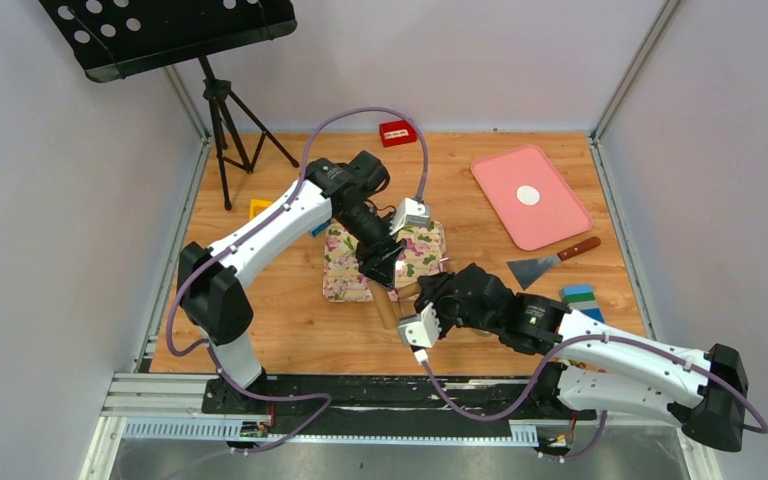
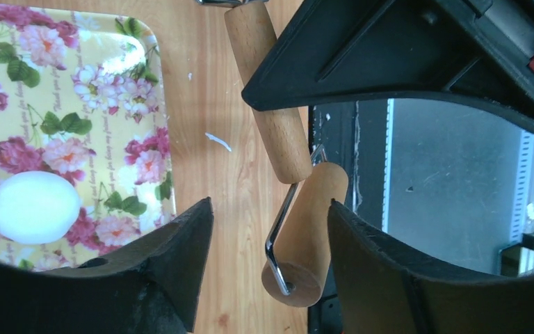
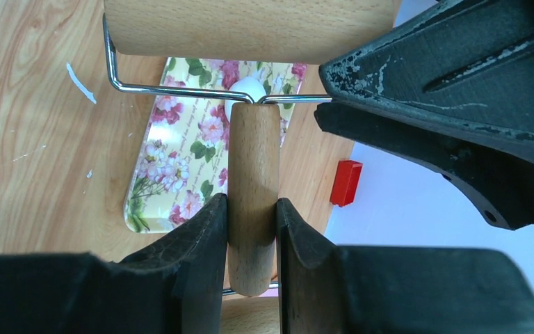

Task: Roll out the dumpling wrappers from the dough
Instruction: Pick up the rolling pin from the center of the board.

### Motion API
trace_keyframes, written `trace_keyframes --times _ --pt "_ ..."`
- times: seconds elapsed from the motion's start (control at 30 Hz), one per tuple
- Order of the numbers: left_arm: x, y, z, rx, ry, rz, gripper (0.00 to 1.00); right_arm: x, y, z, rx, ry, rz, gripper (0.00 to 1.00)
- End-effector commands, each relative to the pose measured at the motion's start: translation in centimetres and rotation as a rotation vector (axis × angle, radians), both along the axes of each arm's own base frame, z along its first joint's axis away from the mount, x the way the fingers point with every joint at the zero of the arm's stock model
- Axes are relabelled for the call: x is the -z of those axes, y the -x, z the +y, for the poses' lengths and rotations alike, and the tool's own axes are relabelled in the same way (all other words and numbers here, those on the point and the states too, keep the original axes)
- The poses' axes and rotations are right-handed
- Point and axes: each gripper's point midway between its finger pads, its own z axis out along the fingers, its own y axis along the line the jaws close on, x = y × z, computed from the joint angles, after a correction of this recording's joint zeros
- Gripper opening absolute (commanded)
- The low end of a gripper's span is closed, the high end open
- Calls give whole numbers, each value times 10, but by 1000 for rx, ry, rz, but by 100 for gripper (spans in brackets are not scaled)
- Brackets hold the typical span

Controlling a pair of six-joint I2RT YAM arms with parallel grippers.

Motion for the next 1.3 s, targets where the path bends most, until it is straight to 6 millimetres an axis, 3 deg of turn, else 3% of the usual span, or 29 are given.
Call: trace_keyframes --times 0.0,0.17,0.3,0.37,0.47,0.6,0.67,0.73,0.77,0.9,1.03,1.17,1.27 --pt "-7 5 4 35 1 -43 60 -27 -10 7 24 -86 -84 0" --pt "3 7 3 50 -37 -26 30 -29 -9 7 22 -93 -89 0" --pt "7 7 0 63 -54 -39 0 -32 -10 8 27 -103 -96 0" --pt "7 7 0 69 -55 -46 0 -39 -13 9 51 -129 -104 1" --pt "3 3 0 62 -56 -78 0 -56 -19 9 106 -189 -98 19" --pt "-14 -2 5 51 -27 -146 0 -93 -20 13 169 -327 -27 73" --pt "-25 -9 12 20 -5 -181 0 -115 -19 13 196 -400 53 84" --pt "-41 -17 20 -22 43 -209 0 -139 -19 13 226 -471 163 89" --pt "-48 -21 26 -45 67 -221 0 -165 -20 11 243 -534 218 90" --pt "-84 -27 48 -120 170 -298 0 -216 -32 0 290 -691 451 96" --pt "-107 -27 59 -187 237 -388 0 -270 -66 -26 402 -942 710 98" --pt "-107 -27 67 -242 253 -402 0 -282 -106 -51 546 -1130 1062 95" --pt "-110 -25 70 -260 276 -416 0 -279 -118 -57 550 -1205 1213 92"
